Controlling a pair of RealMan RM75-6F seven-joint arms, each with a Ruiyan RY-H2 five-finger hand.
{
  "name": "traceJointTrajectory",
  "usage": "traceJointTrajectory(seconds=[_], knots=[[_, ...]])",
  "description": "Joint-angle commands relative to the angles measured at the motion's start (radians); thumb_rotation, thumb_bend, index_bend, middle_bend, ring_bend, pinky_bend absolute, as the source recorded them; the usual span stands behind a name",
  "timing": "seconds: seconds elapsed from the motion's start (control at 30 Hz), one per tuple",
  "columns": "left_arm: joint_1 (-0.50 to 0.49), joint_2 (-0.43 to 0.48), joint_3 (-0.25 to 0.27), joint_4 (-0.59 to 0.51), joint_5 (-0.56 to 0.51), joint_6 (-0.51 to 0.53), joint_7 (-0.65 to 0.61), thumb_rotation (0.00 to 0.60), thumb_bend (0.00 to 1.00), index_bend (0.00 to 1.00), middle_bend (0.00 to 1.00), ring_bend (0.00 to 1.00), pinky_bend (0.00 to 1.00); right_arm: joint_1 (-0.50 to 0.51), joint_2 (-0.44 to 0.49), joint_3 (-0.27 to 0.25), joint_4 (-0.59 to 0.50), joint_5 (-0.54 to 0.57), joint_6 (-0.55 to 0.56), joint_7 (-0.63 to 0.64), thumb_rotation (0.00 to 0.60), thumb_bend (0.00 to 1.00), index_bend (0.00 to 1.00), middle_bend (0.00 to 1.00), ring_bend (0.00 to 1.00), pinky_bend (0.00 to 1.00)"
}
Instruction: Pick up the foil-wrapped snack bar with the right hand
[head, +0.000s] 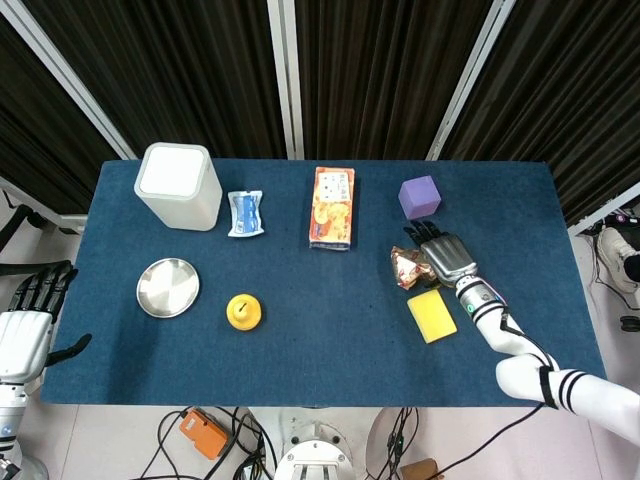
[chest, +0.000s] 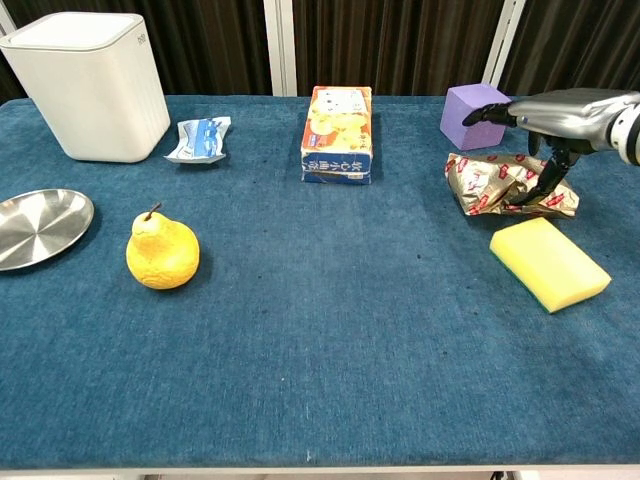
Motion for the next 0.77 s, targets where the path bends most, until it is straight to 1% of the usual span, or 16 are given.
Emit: traceJointTrajectory(seconds=[0.03,0.1,0.13,0.2,0.27,0.3,0.33,0.37,0.43,0.5,0.57,0.6,0.67,0.77], knots=[[0.004,0.0,-0.001,0.0,-0.001,0.007,-0.003,0.6,0.13,0.0,0.01,0.0,0.09,-0.104,0.108,-0.044,-0.158,-0.172,0.2,0.095,0.6,0.27,0.0,0.01,0.03,0.31],[0.005,0.002,-0.003,-0.001,-0.007,0.006,-0.008,0.6,0.13,0.0,0.01,0.0,0.09,-0.174,0.175,-0.086,-0.236,-0.252,0.315,0.101,0.6,0.25,0.0,0.0,0.01,0.26],[0.006,0.004,-0.004,-0.003,-0.011,0.005,-0.013,0.6,0.13,0.0,0.01,0.0,0.09,-0.221,0.213,-0.112,-0.278,-0.291,0.388,0.079,0.6,0.24,0.0,0.0,0.0,0.24],[0.007,0.006,-0.007,-0.003,-0.014,0.008,-0.017,0.6,0.13,0.0,0.01,0.0,0.09,-0.306,0.257,-0.154,-0.327,-0.335,0.513,0.011,0.6,0.24,0.0,0.0,0.0,0.17],[0.009,0.006,-0.007,-0.002,-0.009,0.016,-0.019,0.6,0.13,0.0,0.01,0.0,0.09,-0.419,0.278,-0.196,-0.363,-0.345,0.658,-0.089,0.6,0.24,0.0,0.0,0.0,0.08],[0.01,0.005,-0.007,-0.001,-0.005,0.02,-0.02,0.6,0.13,0.0,0.01,0.0,0.09,-0.465,0.276,-0.21,-0.369,-0.342,0.715,-0.119,0.6,0.24,0.0,0.0,0.0,0.04],[0.012,0.004,-0.005,0.0,0.0,0.025,-0.018,0.6,0.13,0.0,0.01,0.0,0.09,-0.52,0.265,-0.225,-0.368,-0.336,0.778,-0.129,0.6,0.24,0.0,0.0,0.0,0.01],[0.013,0.002,-0.003,0.001,0.004,0.027,-0.015,0.6,0.13,0.0,0.01,0.0,0.09,-0.554,0.255,-0.235,-0.359,-0.335,0.814,-0.112,0.6,0.24,0.0,0.0,0.0,0.0],[0.014,0.0,0.0,0.001,0.012,0.031,-0.009,0.6,0.13,0.0,0.01,0.0,0.09,-0.602,0.235,-0.253,-0.323,-0.344,0.857,-0.031,0.6,0.24,0.0,0.0,0.0,0.0],[0.012,-0.003,0.004,0.002,0.019,0.027,-0.004,0.6,0.13,0.0,0.01,0.0,0.09,-0.635,0.21,-0.265,-0.256,-0.367,0.884,0.062,0.6,0.24,0.0,0.0,0.0,0.0],[0.006,0.003,0.011,-0.003,0.022,0.008,-0.015,0.6,0.13,0.0,0.01,0.0,0.09,-0.639,0.206,-0.274,-0.201,-0.388,0.873,0.073,0.6,0.24,0.0,0.0,0.0,0.0],[0.003,0.005,0.012,-0.004,0.022,0.002,-0.017,0.6,0.13,0.0,0.01,0.0,0.09,-0.637,0.214,-0.279,-0.194,-0.396,0.86,0.086,0.6,0.24,0.0,0.0,0.0,0.0],[0.001,0.003,0.011,-0.008,0.017,-0.004,-0.001,0.6,0.13,0.0,0.01,0.0,0.09,-0.636,0.229,-0.273,-0.199,-0.389,0.842,0.153,0.6,0.24,0.0,0.0,0.0,0.0],[0.0,-0.006,0.014,-0.014,0.024,-0.004,0.026,0.6,0.13,0.0,0.01,0.0,0.09,-0.636,0.241,-0.263,-0.192,-0.39,0.831,0.177,0.6,0.24,0.0,0.0,0.0,0.0]])
